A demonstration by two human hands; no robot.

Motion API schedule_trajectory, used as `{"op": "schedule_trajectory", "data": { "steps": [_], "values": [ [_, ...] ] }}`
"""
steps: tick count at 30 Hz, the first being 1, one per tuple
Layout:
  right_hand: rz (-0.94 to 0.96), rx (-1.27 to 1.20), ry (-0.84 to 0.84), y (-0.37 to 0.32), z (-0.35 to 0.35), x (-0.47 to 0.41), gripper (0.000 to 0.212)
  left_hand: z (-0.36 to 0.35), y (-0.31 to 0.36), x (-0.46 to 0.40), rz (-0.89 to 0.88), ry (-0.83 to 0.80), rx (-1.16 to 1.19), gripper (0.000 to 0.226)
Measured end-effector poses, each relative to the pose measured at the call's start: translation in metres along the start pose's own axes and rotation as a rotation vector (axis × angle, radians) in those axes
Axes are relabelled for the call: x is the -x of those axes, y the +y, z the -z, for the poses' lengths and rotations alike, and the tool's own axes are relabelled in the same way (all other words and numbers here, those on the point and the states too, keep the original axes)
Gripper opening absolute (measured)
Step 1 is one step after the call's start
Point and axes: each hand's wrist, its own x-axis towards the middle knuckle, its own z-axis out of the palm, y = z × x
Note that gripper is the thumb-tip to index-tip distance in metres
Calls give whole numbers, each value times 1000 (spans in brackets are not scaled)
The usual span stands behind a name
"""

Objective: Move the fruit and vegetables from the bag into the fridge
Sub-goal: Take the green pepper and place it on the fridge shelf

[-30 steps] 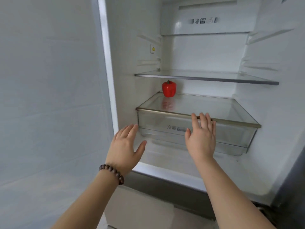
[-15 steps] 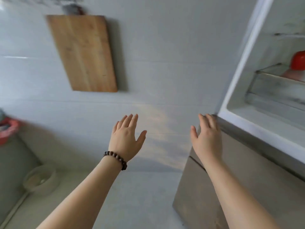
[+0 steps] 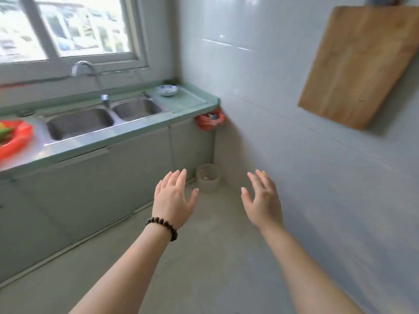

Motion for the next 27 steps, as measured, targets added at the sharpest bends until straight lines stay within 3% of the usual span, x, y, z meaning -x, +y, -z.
{"op": "schedule_trajectory", "data": {
  "steps": [11, 27],
  "values": [
    [307, -207, -433, -135, -149, -27, 45, 58, -150, 24, 451, 150, -154, 72],
    [622, -340, -692, -271, -297, -110, 42, 106, -270, -40, 818, 319, -305, 65]
  ]
}}
